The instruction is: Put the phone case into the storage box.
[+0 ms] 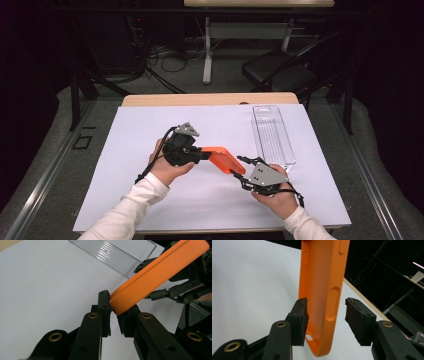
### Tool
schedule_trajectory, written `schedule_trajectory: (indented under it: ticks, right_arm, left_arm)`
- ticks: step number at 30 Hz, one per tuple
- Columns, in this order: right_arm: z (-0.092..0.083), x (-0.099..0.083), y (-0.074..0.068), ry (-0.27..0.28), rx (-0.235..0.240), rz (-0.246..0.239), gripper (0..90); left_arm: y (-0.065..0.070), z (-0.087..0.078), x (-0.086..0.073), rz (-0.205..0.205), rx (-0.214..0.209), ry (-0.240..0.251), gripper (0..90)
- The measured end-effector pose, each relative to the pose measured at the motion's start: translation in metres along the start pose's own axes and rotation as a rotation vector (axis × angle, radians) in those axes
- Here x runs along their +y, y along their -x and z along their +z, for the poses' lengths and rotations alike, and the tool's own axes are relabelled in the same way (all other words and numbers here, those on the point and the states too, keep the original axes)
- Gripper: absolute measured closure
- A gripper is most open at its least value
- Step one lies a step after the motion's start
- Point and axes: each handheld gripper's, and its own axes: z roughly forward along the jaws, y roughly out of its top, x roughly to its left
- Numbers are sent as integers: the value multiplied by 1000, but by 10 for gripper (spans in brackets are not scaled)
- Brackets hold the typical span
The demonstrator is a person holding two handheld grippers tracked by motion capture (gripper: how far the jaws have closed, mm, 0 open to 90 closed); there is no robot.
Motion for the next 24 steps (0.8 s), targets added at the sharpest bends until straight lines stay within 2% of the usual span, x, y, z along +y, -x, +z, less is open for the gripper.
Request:
schedule_trajectory:
  ticks: [7,10,15,18,24]
  right_arm:
    - [-2,1,6,-4,-40,10,461]
    - [-3,3,7,-22,-48,36,447]
    - [-5,8,7,-81,-59,76,419]
    - [-5,10,8,-88,-56,88,400]
    - [-3,11,9,-106,-85,118,338]
  left_arm:
    - [-3,0,1,-23,12,-32,812]
    - [-3,1,2,-33,24,-39,812]
    - [-4,0,4,-47,34,-44,812]
    - [-5,1,6,-68,41,-58,812]
    - [-7,2,8,-110,71,-64,811]
